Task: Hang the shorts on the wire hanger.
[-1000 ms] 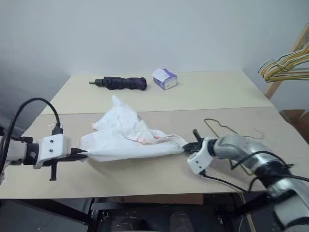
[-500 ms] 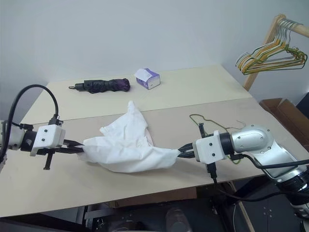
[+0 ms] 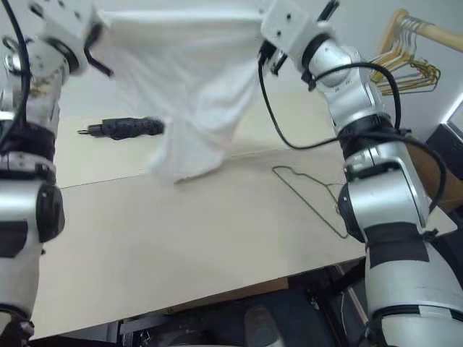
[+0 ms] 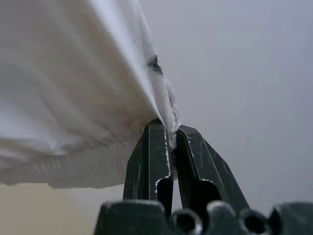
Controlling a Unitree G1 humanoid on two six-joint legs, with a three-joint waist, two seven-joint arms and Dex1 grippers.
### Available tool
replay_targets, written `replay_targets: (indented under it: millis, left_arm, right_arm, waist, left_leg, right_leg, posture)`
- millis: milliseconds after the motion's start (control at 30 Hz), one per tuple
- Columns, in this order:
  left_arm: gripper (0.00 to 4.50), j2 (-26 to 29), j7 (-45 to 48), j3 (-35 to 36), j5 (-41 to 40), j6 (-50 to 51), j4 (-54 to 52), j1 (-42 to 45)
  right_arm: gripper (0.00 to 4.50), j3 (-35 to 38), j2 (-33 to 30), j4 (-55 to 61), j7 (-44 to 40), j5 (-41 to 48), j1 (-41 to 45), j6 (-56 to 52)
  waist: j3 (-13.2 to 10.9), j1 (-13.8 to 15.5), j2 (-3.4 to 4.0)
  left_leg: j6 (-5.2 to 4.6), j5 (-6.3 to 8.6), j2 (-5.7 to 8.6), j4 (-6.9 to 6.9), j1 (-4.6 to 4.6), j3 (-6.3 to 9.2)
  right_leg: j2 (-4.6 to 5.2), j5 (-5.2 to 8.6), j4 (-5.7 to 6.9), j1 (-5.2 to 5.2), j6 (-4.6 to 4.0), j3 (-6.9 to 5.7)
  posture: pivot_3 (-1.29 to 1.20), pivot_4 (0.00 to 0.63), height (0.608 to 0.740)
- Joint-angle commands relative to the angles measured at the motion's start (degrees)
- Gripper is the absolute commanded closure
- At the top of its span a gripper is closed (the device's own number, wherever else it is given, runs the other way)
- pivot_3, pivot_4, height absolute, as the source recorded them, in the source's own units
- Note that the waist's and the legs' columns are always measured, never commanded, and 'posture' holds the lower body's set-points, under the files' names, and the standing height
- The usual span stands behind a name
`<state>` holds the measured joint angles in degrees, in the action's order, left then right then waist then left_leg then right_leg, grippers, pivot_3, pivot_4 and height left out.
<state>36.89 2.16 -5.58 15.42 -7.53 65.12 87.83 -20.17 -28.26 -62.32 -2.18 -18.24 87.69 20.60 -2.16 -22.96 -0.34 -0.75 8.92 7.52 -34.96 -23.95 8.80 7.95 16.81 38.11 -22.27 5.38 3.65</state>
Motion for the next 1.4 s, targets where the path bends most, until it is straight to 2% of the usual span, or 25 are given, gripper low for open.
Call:
replay_targets:
  millis: [33, 133, 233, 300, 367, 400, 500, 633, 700, 767, 900, 1000, 1067, 1267, 1400]
  left_arm:
    - [4.50, 4.3, -16.3, 0.1, 4.3, -6.8, 4.6, 5.8]
    - [4.50, 6.7, -20.0, -1.3, 6.8, -12.2, 5.6, 6.9]
    - [4.50, 7.7, -13.5, -0.5, 5.1, -17.4, 5.1, 3.6]
    - [4.50, 8.6, -7.9, -0.5, 4.0, -22.3, 3.1, -1.3]
    - [4.50, 9.1, -0.8, 0.6, 1.4, -25.3, 0.9, -5.5]
    - [4.50, 9.1, 5.7, 2.0, -2.4, -27.2, -1.9, -9.5]
    - [4.50, 10.3, 26.3, 5.0, -16.5, -29.2, -17.6, -26.2]
    - [4.50, 15.7, 41.0, 8.7, -28.1, -17.0, -39.0, -47.9]
    - [4.50, 18.6, 44.9, 10.7, -30.7, -12.6, -45.6, -55.9]
    - [4.50, 21.3, 48.3, 13.1, -33.7, -7.2, -51.8, -62.9]
    - [4.50, 27.1, 56.3, 17.2, -37.7, 0.6, -60.6, -73.7]
    - [4.50, 32.5, 63.9, 20.7, -39.2, 5.9, -66.4, -82.4]
    - [4.50, 35.6, 69.5, 23.1, -38.7, 7.2, -69.4, -88.7]
    - [4.50, 36.1, 76.5, 29.0, -35.7, 8.7, -79.5, -103.4]
    - [4.50, 33.0, 77.4, 30.4, -33.4, 8.7, -87.9, -111.1]
  right_arm:
    - [4.47, 2.4, -2.0, -3.7, 13.8, -3.4, 2.4, 7.2]
    - [4.47, 2.4, -2.7, -4.5, 16.7, -5.1, 0.3, 12.5]
    - [4.47, 1.4, -3.5, -4.5, 13.9, -6.5, -4.1, 17.2]
    - [4.47, 1.0, -3.9, -3.8, 10.1, -6.5, -8.3, 20.5]
    - [4.47, 0.8, -4.5, -2.9, 7.7, -6.9, -11.4, 23.6]
    - [4.47, 0.1, -4.9, -2.1, 5.8, -7.4, -13.7, 26.0]
    - [4.47, -0.8, -5.1, 0.1, -2.6, -5.7, -21.2, 32.2]
    - [4.47, -0.9, -4.3, 4.4, -14.0, -1.0, -29.9, 36.7]
    - [4.47, -1.0, -4.0, 7.7, -19.3, 1.8, -34.0, 37.6]
    - [4.47, -1.2, -3.9, 12.4, -23.8, 4.6, -38.5, 37.7]
    - [4.47, -1.3, -4.4, 20.5, -29.4, 7.2, -45.3, 36.3]
    - [4.47, -1.2, -5.7, 25.0, -31.5, 6.3, -49.2, 36.3]
    - [4.47, -1.2, -7.0, 27.5, -32.9, 5.7, -51.4, 36.4]
    - [4.47, -1.2, -10.9, 31.1, -34.6, 2.9, -55.7, 38.0]
    - [4.47, -1.0, -13.1, 32.0, -32.8, -2.3, -58.2, 39.8]
  waist:
    - [0.0, -0.5, 0.00]
    - [0.0, -1.3, 0.00]
    - [0.0, -1.3, -0.01]
    - [0.0, -1.3, -0.03]
    - [0.0, -1.3, -0.03]
    - [0.0, -1.3, -0.03]
    - [0.1, -1.8, -0.01]
    - [0.1, -2.3, -0.02]
    - [0.1, -2.3, -0.02]
    - [0.1, -1.6, -0.02]
    - [0.1, 0.7, 0.00]
    - [0.0, 2.4, 0.06]
    - [0.0, 3.4, 0.07]
    - [0.0, 5.4, 0.06]
    - [0.0, 6.2, 0.08]
  left_leg:
    - [-0.02, 0.00, 0.01, 0.03, -0.01, -0.12]
    - [-0.52, 0.31, 0.20, -0.06, 0.12, -0.35]
    - [-0.75, 0.07, 0.48, -0.10, 0.46, -0.45]
    - [-0.81, 0.02, 0.54, -0.15, 1.16, -0.38]
    - [-0.83, 0.03, 0.54, -0.11, 1.82, -0.30]
    - [-0.84, 0.04, 0.53, -0.10, 2.03, -0.28]
    - [-0.95, 0.05, 0.53, -0.10, 1.90, -0.29]
    - [-1.07, 0.14, 0.52, -0.23, 1.24, -0.47]
    - [-1.06, 0.13, 0.50, -0.35, 0.72, -0.49]
    - [-1.07, 0.14, 0.51, -0.40, 0.74, -0.46]
    - [-1.04, 0.14, 0.46, -0.43, 1.39, -0.28]
    - [-0.90, 0.24, 0.44, -0.10, 2.32, -0.26]
    - [-0.67, 0.38, 0.44, -0.04, 2.36, -0.27]
    - [-0.72, 0.39, 0.43, 0.05, 2.22, -0.22]
    - [-0.52, 0.52, 0.33, 0.07, 2.32, -0.34]
  right_leg:
    - [0.04, 0.00, 0.00, -0.05, 0.01, 0.10]
    - [0.17, 0.06, 0.01, 0.05, 0.10, 0.19]
    - [0.40, 0.09, 0.15, 0.39, 0.28, 0.14]
    - [0.42, 0.27, -0.05, 1.28, 0.84, -0.01]
    - [0.43, 0.23, -0.32, 2.14, 1.04, -0.14]
    - [0.44, 0.22, -0.46, 2.38, 1.10, -0.16]
    - [0.48, 0.12, -0.65, 2.30, 1.26, -0.11]
    - [0.50, -0.03, -0.13, 1.40, 1.01, 0.24]
    - [0.47, -0.06, 0.00, 0.83, 0.95, 0.38]
    - [0.45, -0.06, 0.00, 0.86, 0.94, 0.38]
    - [0.30, -0.05, -0.07, 1.27, 0.92, 0.27]
    - [0.30, 0.19, -0.47, 2.29, 1.12, 0.22]
    - [0.32, 0.19, -0.56, 2.29, 1.10, 0.22]
    - [0.32, 0.28, -0.51, 2.11, 0.63, 0.11]
    - [0.32, 0.39, -0.50, 2.20, 0.53, 0.13]
  posture:
    - [-0.31, 0.000, 0.740]
    - [-0.31, 0.000, 0.740]
    - [-0.31, 0.000, 0.740]
    - [-0.30, 0.000, 0.740]
    - [-0.30, 0.000, 0.740]
    - [-0.29, 0.000, 0.740]
    - [-0.28, 0.000, 0.740]
    - [-0.26, 0.000, 0.740]
    - [-0.24, 0.000, 0.740]
    - [-0.23, 0.000, 0.740]
    - [-0.21, 0.000, 0.740]
    - [-0.21, 0.000, 0.740]
    - [-0.21, 0.000, 0.740]
    - [-0.21, 0.000, 0.740]
    - [-0.22, 0.005, 0.740]
